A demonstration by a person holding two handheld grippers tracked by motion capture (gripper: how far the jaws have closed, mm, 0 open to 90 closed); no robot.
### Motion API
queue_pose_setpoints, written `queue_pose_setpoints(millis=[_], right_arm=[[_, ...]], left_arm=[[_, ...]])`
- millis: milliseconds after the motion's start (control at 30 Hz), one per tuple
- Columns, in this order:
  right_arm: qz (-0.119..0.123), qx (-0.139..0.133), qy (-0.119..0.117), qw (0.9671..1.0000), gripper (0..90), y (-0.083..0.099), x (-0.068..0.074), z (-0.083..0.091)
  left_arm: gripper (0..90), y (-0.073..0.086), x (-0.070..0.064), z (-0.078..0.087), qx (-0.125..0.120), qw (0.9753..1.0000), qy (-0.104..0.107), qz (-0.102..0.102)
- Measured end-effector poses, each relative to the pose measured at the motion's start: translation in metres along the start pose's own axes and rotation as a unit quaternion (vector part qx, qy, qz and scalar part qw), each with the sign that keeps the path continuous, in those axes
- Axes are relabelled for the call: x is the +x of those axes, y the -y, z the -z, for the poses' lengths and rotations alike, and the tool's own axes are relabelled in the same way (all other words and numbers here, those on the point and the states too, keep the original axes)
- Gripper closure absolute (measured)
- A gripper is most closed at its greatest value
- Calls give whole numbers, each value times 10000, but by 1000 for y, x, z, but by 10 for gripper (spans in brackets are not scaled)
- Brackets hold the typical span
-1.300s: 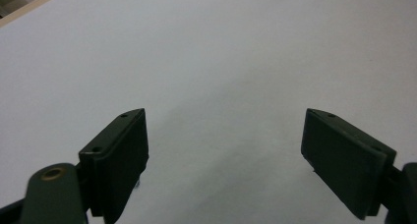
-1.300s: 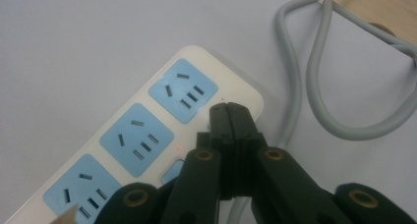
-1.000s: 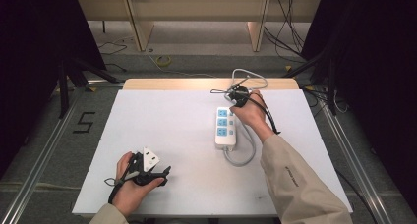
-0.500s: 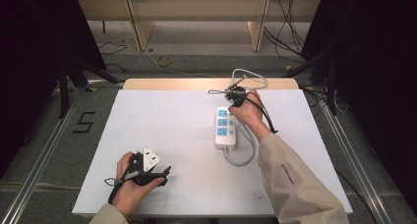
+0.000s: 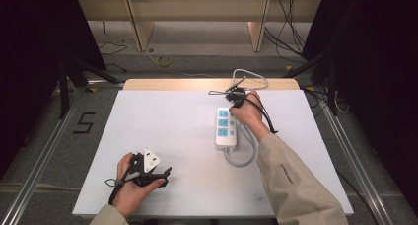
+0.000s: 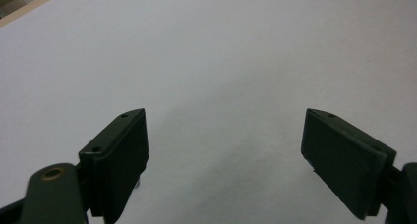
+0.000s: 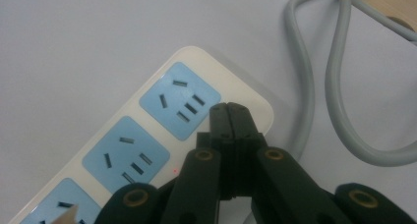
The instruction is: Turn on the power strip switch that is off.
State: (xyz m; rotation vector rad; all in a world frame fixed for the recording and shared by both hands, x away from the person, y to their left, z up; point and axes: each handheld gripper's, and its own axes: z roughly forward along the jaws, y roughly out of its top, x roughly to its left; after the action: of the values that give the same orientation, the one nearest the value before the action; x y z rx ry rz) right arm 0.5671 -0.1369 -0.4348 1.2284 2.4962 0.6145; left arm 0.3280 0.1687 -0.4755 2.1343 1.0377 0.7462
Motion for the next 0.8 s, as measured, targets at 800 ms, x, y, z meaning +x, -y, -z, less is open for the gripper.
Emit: queue_pose_setpoints(millis=[800], right_arm=[[-1,122,52,9999,900,-1,0,-4]], left_arm=[[179,0,0,1,3,10000,3,-19]])
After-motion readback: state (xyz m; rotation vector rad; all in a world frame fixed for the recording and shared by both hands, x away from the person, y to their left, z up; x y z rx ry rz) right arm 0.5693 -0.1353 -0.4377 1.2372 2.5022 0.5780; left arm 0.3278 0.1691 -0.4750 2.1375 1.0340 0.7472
